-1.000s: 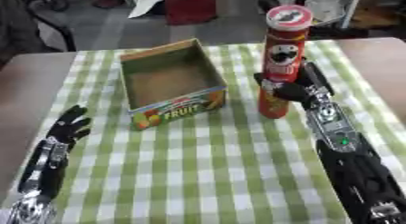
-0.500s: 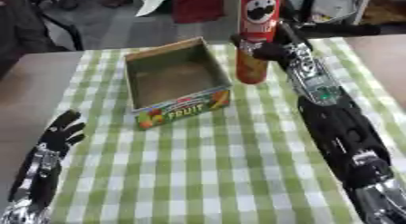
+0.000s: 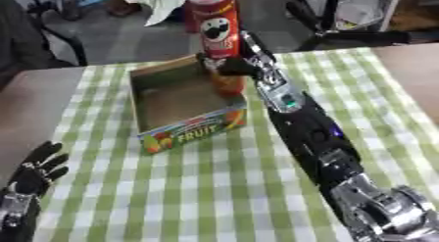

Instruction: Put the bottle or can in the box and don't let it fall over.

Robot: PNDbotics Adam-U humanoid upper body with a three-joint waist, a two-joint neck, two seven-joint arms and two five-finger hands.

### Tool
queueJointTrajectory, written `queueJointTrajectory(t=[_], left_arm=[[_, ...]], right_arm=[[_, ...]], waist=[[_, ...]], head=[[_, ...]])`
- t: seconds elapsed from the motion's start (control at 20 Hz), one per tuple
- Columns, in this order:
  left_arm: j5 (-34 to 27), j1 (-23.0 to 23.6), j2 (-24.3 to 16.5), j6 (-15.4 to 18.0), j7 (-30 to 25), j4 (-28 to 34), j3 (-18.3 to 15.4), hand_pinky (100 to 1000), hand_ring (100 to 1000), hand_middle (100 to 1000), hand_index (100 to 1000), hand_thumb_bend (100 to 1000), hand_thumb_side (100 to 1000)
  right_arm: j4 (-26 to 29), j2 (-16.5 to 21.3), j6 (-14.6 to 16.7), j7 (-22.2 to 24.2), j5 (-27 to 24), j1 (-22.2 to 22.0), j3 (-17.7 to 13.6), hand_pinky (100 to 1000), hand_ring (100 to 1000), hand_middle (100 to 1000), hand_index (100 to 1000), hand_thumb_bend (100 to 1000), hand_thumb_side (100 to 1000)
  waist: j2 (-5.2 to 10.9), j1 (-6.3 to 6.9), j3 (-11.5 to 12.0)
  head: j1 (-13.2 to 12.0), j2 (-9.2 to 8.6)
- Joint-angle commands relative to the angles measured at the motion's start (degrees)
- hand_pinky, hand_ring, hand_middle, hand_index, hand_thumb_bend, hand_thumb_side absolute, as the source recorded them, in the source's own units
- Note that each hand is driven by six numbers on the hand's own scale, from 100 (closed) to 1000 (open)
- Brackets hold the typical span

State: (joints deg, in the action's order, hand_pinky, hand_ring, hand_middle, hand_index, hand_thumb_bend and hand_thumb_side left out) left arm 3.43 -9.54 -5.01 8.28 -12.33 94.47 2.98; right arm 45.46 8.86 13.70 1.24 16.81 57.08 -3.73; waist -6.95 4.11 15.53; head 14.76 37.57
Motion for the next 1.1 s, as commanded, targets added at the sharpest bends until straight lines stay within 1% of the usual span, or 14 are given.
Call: queueJointTrajectory(t=[0.05, 0.15, 0.25, 0.4, 0.55, 0.65, 0.75, 0.8, 0.85, 0.9, 1.0, 1.1], left_arm=[[-0.22, -0.84, -0.4, 0.07, -0.21, 1.18, 0.05, 894, 895, 898, 970, 601, 898], [-0.19, -0.82, -0.43, 0.05, -0.23, 1.16, 0.03, 894, 895, 898, 970, 600, 899], [-0.18, -0.78, -0.44, 0.06, -0.24, 1.15, 0.03, 894, 895, 898, 970, 601, 898], [-0.17, -0.65, -0.53, 0.06, -0.22, 1.13, 0.0, 894, 895, 898, 970, 601, 899], [-0.16, -0.56, -0.56, 0.08, -0.2, 1.12, -0.04, 894, 895, 898, 970, 601, 899], [-0.15, -0.42, -0.62, 0.07, -0.15, 1.1, -0.11, 894, 895, 898, 970, 601, 899], [-0.1, -0.19, -0.68, 0.06, 0.03, 1.06, -0.34, 895, 895, 898, 970, 601, 899], [-0.06, -0.01, -0.77, 0.05, 0.19, 1.04, -0.55, 894, 895, 898, 970, 601, 898], [0.02, 0.18, -0.88, 0.04, 0.41, 1.03, -0.8, 894, 895, 898, 970, 601, 898], [0.09, 0.42, -1.07, 0.03, 0.7, 1.02, -1.11, 894, 895, 898, 970, 601, 898], [0.25, 0.87, -1.52, 0.02, 1.29, 1.0, -1.69, 894, 895, 898, 970, 601, 898], [0.46, 1.21, -1.89, -0.01, 1.77, 0.99, -2.14, 894, 895, 898, 970, 600, 898]], right_arm=[[-0.57, 0.11, 1.87, 0.7, 8.77, 1.57, 0.63, 1000, 1000, 1000, 1000, 798, 529], [-0.73, 0.06, 2.87, 2.23, 12.48, 1.48, 0.47, 1000, 1000, 1000, 1000, 824, 549], [-0.47, -0.08, 3.58, 3.37, 14.14, 1.45, 0.08, 1000, 1000, 1000, 1000, 838, 564], [0.94, -0.25, 4.34, 4.32, 13.77, 1.55, -0.18, 1000, 1000, 1000, 1000, 836, 567], [3.12, -0.18, 4.27, 4.51, 11.32, 1.65, -0.4, 1000, 1000, 1000, 1000, 826, 566], [5.36, 0.31, 4.19, 4.63, 8.82, 1.81, -0.32, 1000, 1000, 1000, 1000, 795, 567], [8.74, 1.55, 4.22, 5.08, 5.17, 1.53, 0.17, 1000, 1000, 1000, 1000, 777, 568], [10.74, 2.47, 4.15, 5.32, 3.02, 1.02, 0.48, 1000, 1000, 1000, 1000, 738, 601], [12.89, 3.56, 3.82, 5.4, 0.92, 0.19, 0.83, 1000, 1000, 1000, 1000, 724, 545], [15.39, 4.69, 3.62, 5.6, -1.85, -1.2, 1.23, 1000, 1000, 1000, 1000, 678, 514], [20.99, 7.43, 2.73, 6.54, -8.19, -5.37, 1.84, 1000, 1000, 1000, 1000, 642, 488], [27.27, 10.38, 1.38, 7.09, -13.44, -10.83, 1.45, 1000, 1000, 1000, 1000, 602, 464]], waist=[[0.47, -0.05, 0.05], [0.45, -0.07, -0.06], [0.44, -0.01, -0.16], [0.42, 0.14, -0.31], [0.44, 0.22, -0.5], [0.55, 0.17, -0.88], [0.78, 0.01, -1.56], [0.97, -0.14, -2.12], [1.16, -0.3, -2.67], [1.39, -0.57, -3.46], [1.77, -1.22, -5.09], [1.94, -1.85, -6.65]], head=[[0.41, -1.01], [0.36, -0.95], [0.43, -0.89], [0.5, -0.92], [0.43, -0.85], [0.14, -0.67], [-0.5, -0.29], [-1.22, 0.03], [-1.95, 0.34], [-2.95, 0.76], [-4.77, 1.57], [-6.08, 2.01]])
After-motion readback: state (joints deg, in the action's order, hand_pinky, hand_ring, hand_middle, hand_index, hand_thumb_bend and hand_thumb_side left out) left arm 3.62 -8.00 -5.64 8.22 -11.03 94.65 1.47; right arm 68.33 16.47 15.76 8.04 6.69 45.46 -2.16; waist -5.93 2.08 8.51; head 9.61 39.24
